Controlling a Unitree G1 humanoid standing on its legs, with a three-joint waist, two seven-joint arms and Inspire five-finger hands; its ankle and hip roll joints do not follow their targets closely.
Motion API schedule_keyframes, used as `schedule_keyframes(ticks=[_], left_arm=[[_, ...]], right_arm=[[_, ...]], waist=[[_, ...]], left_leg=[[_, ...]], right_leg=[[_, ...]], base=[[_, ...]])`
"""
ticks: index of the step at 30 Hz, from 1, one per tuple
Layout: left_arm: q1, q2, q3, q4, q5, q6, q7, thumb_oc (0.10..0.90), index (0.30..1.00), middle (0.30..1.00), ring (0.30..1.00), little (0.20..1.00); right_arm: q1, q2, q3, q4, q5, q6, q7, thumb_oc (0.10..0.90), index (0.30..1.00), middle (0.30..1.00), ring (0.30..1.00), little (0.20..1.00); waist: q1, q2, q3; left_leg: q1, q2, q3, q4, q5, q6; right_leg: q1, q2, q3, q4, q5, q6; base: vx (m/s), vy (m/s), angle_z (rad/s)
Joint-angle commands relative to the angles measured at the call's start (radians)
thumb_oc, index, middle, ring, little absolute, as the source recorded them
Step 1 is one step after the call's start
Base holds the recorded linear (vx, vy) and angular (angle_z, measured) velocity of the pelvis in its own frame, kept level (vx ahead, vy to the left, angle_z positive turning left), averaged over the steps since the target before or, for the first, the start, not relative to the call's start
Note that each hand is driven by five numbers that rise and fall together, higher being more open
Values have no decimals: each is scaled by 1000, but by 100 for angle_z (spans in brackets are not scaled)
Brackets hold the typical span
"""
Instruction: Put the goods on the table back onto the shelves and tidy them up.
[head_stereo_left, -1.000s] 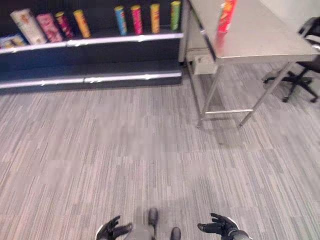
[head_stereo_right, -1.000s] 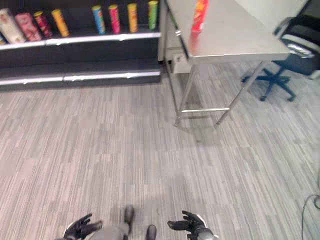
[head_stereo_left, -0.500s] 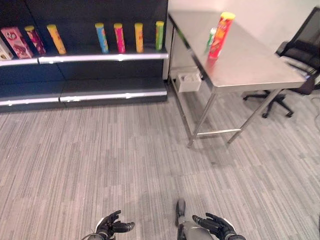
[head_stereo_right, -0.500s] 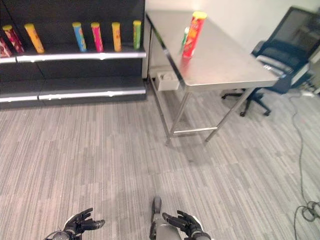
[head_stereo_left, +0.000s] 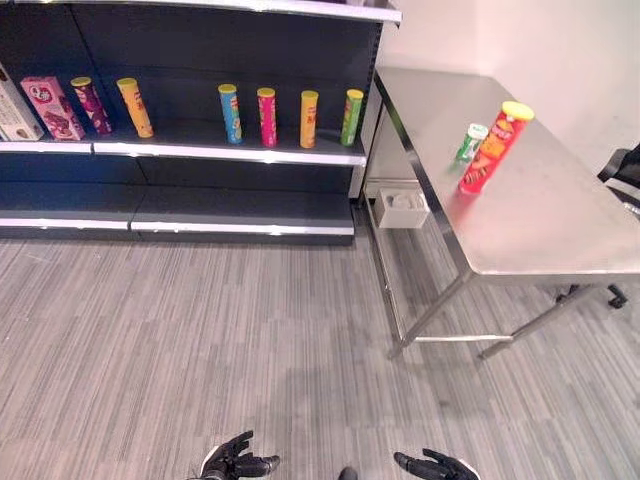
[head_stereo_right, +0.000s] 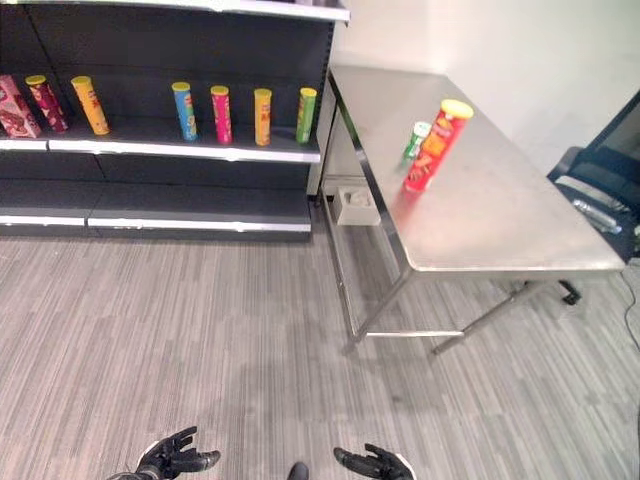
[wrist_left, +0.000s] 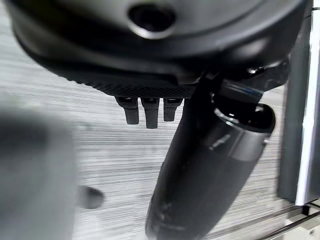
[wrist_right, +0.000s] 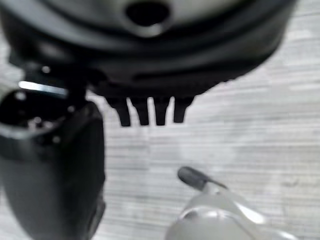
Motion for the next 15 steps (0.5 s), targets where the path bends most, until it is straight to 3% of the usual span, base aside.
schedule_keyframes(ticks=[1, 2, 4, 5, 8, 11, 15], left_arm=[[-24, 59, -47, -70, -34, -39, 9, 800, 900, 900, 900, 900], [-24, 60, -47, -70, -34, -39, 9, 800, 900, 900, 900, 900], [-13, 54, -51, -54, -19, -40, 14, 800, 900, 900, 900, 900], [-4, 52, -54, -39, -12, -44, 15, 800, 900, 900, 900, 900], [-12, 56, -53, -14, -5, -46, 15, 800, 900, 900, 900, 900], [-15, 60, -41, 25, 19, -52, 19, 800, 900, 900, 900, 900], [-25, 79, -46, 7, 31, -54, 21, 800, 900, 900, 900, 900]], right_arm=[[-22, -16, 5, 1, 33, -18, -13, 800, 900, 900, 900, 900], [-22, -16, 5, 1, 33, -18, -14, 800, 900, 900, 900, 900], [-18, -22, 8, -1, 24, -16, -9, 800, 900, 900, 900, 900], [-9, -25, 14, -8, 12, -21, -4, 800, 900, 900, 900, 900], [-9, -27, 9, -11, 9, -25, 1, 800, 900, 900, 900, 900], [-11, -13, -9, 10, 4, -20, 4, 800, 900, 900, 900, 900], [-25, -9, -12, -3, 8, -17, 8, 800, 900, 900, 900, 900]], waist=[[27, -3, 41], [27, -6, 39], [44, 9, 33], [68, 30, 23], [67, 42, 15], [56, 41, -15], [56, 53, 0]], left_leg=[[82, 132, 82, -575, -58, 80], [82, 128, 84, -581, -53, 81], [61, 109, 59, -787, -68, 78], [29, 63, -24, -962, 15, 69], [39, 44, -40, -1009, 34, 59], [89, -10, -25, -1024, -15, 95], [141, -55, -1, -1024, -60, 160]], right_leg=[[-20, -33, 22, -10, 3, 188], [-23, -37, 22, -10, 3, 189], [-9, -48, 39, -10, -14, 204], [9, -42, 55, -10, -30, 208], [39, -44, 65, -10, -46, 214], [47, -97, 93, 6, -27, 237], [-63, -147, 140, 264, -16, 258]], base=[[193, 115, -34], [197, 163, -62], [276, 291, -53], [275, 287, -42], [286, 285, -85], [229, 311, -30], [140, 262, -48]])
